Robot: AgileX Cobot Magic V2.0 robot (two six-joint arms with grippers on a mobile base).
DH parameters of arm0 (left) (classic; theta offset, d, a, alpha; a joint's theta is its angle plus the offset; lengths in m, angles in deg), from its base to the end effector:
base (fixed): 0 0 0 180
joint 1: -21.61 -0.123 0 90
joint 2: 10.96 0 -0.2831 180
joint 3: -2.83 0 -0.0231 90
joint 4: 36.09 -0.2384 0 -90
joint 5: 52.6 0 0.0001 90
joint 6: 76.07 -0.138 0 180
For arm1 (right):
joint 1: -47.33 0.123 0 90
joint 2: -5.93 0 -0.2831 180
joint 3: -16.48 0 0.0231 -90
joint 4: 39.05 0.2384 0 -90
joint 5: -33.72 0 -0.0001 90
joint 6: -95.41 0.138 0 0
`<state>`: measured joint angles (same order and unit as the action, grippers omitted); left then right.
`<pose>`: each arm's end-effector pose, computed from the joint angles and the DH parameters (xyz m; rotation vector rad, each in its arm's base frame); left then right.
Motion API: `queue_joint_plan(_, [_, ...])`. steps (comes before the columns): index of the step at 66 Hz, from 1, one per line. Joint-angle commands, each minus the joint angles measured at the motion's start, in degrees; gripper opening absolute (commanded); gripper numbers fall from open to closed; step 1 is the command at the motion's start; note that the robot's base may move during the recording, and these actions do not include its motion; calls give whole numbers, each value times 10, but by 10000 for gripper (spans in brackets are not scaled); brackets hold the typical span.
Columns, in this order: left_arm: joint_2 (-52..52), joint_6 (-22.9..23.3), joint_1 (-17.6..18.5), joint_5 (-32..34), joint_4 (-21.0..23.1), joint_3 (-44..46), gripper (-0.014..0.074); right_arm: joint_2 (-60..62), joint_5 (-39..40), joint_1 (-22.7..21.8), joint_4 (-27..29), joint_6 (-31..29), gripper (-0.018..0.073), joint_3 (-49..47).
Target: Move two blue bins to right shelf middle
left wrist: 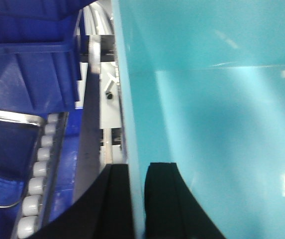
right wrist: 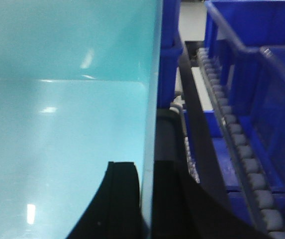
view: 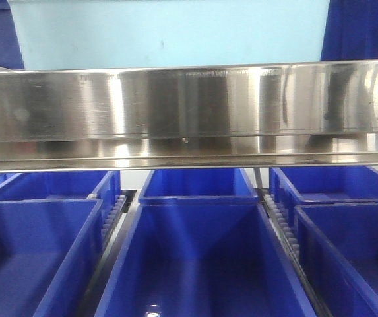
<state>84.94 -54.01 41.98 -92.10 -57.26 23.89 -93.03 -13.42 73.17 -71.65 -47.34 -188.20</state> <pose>0.3648 -0.1016 0.4380 0.1027 1.9485 -0.0700 0.3664 0.1169 0.4328 0.0420 1.9931 0.0312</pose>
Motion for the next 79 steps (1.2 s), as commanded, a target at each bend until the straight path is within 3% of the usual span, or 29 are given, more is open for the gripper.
queue_joint_plan(1, [-4,-4,9,69,16,-20,-111,10,75,6,-25,37,-159,28])
queue_joint_plan(13, [-4,26,9,115,16,-66,-111,10,79,6,-51,57,-159,56])
queue_joint_plan(37, [-4,26,9,153,14,-135,-111,12,105,6,-52,71,-159,115])
queue_joint_plan(49, [-4,26,-6,257,13,-194,-111,12,143,5,-52,87,-159,151])
queue_joint_plan(79, [-4,26,-8,301,12,-221,-111,9,176,5,-67,87,-159,167])
